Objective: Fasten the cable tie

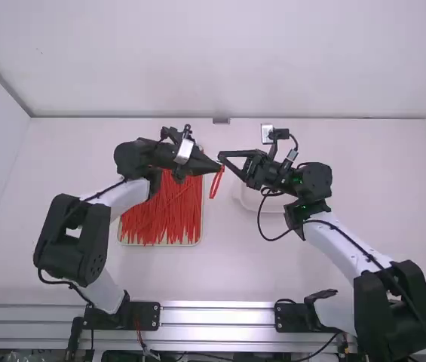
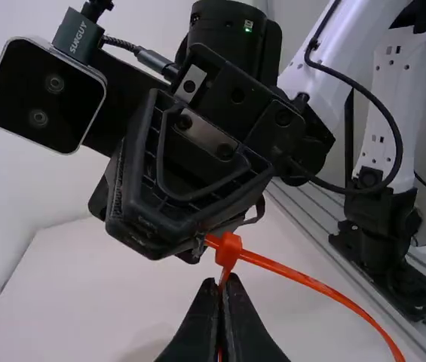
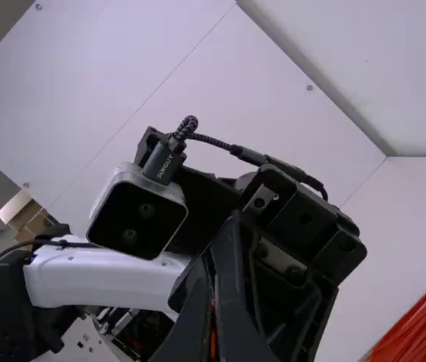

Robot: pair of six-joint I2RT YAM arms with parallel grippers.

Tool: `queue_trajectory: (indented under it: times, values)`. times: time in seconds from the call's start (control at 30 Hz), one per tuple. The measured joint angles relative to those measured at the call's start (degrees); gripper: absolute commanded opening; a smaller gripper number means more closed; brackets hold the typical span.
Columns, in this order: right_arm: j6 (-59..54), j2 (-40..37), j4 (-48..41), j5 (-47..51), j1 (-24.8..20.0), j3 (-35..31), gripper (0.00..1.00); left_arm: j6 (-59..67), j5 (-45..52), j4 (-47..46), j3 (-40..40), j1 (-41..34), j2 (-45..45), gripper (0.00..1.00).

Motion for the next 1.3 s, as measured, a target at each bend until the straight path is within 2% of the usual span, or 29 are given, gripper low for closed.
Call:
queue_trajectory:
  times: [0.37, 0.67, 0.9, 1.3]
  values:
    - [1.5, 0.0, 1.3, -0.8, -1.2, 0.0, 0.00, -0.9, -1.0, 0.0, -0.4, -0.5, 0.0, 0.02]
    - [5.4, 0.7, 7.0, -3.0, -3.7, 0.0, 0.00, 2.3, -3.8, 0.2, -5.4, -2.3, -0.8, 0.01]
    - [6.6, 0.7, 6.8, -4.9, -3.8, 0.2, 0.00, 5.8, -4.2, 0.2, -10.0, -3.0, -0.9, 0.01]
    - [7.0, 0.7, 3.0, -8.5, -3.9, 7.6, 0.00, 9.7, -4.2, 0.5, -16.3, -3.1, -0.9, 0.01]
